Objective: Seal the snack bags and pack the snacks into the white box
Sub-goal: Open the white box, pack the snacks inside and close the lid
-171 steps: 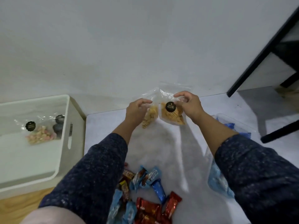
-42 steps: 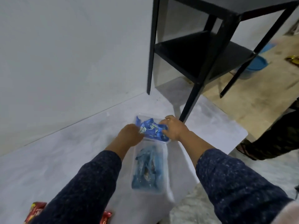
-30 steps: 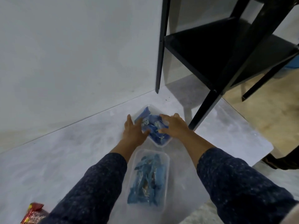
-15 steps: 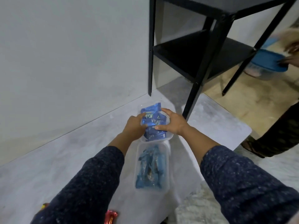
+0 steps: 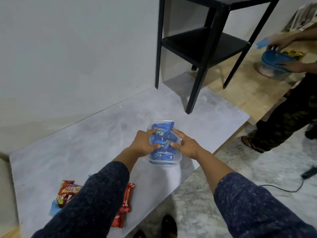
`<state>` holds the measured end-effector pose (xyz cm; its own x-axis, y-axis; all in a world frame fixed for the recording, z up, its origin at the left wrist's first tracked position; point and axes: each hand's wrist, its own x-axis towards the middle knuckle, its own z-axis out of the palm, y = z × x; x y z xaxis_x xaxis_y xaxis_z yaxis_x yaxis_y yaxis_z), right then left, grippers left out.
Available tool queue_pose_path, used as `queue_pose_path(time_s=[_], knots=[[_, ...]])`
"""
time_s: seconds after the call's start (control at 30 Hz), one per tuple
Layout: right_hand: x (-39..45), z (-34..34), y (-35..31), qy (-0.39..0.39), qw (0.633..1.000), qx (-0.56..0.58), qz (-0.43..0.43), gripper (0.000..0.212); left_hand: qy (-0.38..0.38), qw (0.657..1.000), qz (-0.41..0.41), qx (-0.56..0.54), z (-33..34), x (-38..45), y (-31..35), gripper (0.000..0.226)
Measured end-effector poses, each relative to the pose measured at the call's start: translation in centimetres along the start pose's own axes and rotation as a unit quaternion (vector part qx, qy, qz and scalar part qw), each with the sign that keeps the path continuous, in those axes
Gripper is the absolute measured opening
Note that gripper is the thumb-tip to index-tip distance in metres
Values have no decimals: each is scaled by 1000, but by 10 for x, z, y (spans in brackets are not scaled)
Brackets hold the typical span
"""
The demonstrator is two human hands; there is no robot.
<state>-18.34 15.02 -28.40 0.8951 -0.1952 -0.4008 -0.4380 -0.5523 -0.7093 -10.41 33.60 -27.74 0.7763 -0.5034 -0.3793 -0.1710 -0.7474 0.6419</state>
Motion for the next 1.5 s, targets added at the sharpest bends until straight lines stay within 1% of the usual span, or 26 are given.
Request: queue_pose_path(time_s=[0.1, 0.13, 0.17, 0.23, 0.3, 0.47, 0.53, 0.67, 0.83, 1.0, 1.1, 1.17, 1.33, 1.4, 1.5], knots=[[2, 3, 7, -20, 998, 54, 12, 77, -47, 996, -13, -69, 9, -5, -1, 93], [2, 5, 9, -34, 996, 83, 15, 81, -61, 992, -24, -110, 12, -7, -1, 96], [4, 7, 10, -45, 992, 114, 16, 83, -68, 985, -41, -152, 14, -10, 0, 93], [6, 10, 12, -56, 985, 165, 19, 84, -68, 973, -56, -214, 18, -11, 0, 87], [9, 9, 13, -65, 979, 193, 19, 84, -55, 969, -57, -235, 20, -12, 2, 85], [10, 4, 3, -89, 980, 181, 4, 85, -28, 962, -81, -261, 19, -23, 3, 89], [9, 2, -11, -107, 978, 177, -14, 84, -9, 960, -76, -270, 11, -34, 4, 89], [8, 4, -56, -130, 977, 154, -69, 83, 64, 962, -60, -258, -22, -59, 2, 88], [-6, 30, -138, -152, 967, 134, -156, 81, 150, 951, -70, -260, -81, -114, -20, 86], [-38, 94, -226, -186, 942, 118, -253, 82, 276, 929, -60, -237, -133, -201, -69, 83], [-69, 149, -276, -202, 925, 116, -301, 82, 324, 915, -61, -231, -163, -264, -107, 82], [-91, 189, -306, -211, 915, 120, -323, 83, 343, 911, -65, -219, -183, -309, -136, 84], [-145, 294, -367, -219, 895, 118, -369, 85, 363, 911, -96, -172, -225, -412, -215, 87], [-165, 330, -384, -214, 893, 110, -379, 85, 372, 905, -110, -176, -233, -443, -243, 85], [-182, 377, -400, -222, 894, 98, -377, 86, 365, 901, -133, -192, -238, -476, -279, 86]])
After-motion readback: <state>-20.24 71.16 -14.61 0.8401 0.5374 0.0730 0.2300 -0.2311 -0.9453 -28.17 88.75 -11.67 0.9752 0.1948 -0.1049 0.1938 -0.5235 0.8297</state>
